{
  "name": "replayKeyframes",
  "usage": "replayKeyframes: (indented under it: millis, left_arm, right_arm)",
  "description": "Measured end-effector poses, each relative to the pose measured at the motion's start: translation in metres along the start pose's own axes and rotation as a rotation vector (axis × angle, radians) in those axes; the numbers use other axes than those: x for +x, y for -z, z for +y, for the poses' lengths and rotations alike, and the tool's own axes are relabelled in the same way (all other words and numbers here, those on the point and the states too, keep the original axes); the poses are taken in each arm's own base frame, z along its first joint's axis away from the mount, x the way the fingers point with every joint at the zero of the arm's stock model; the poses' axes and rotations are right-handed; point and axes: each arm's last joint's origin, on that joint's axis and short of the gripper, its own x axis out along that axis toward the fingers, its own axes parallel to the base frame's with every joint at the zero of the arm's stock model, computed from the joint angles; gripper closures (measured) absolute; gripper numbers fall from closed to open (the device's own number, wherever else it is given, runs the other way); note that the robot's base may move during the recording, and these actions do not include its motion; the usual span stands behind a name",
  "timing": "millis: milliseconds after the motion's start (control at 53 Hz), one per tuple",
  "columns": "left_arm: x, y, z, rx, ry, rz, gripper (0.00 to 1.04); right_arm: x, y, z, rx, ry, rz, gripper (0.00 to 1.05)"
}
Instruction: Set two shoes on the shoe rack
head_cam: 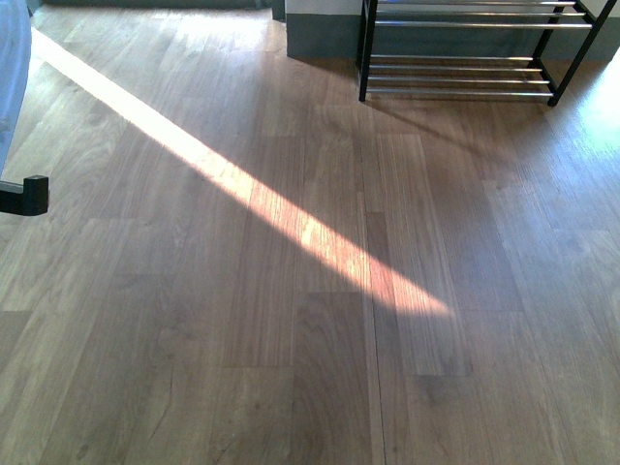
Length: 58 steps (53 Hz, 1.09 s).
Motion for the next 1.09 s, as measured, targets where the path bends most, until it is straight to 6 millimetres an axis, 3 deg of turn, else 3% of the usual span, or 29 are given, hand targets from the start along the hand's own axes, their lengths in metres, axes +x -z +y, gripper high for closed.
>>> replayKeyframes:
  millis: [1094]
  left_arm:
    - [0.0, 0.0001, 0.0, 0.0, 0.0, 0.0, 1.03]
  right_arm:
    - [-0.0001, 0.0001, 0.0, 0.0, 0.0, 0.0, 1.03]
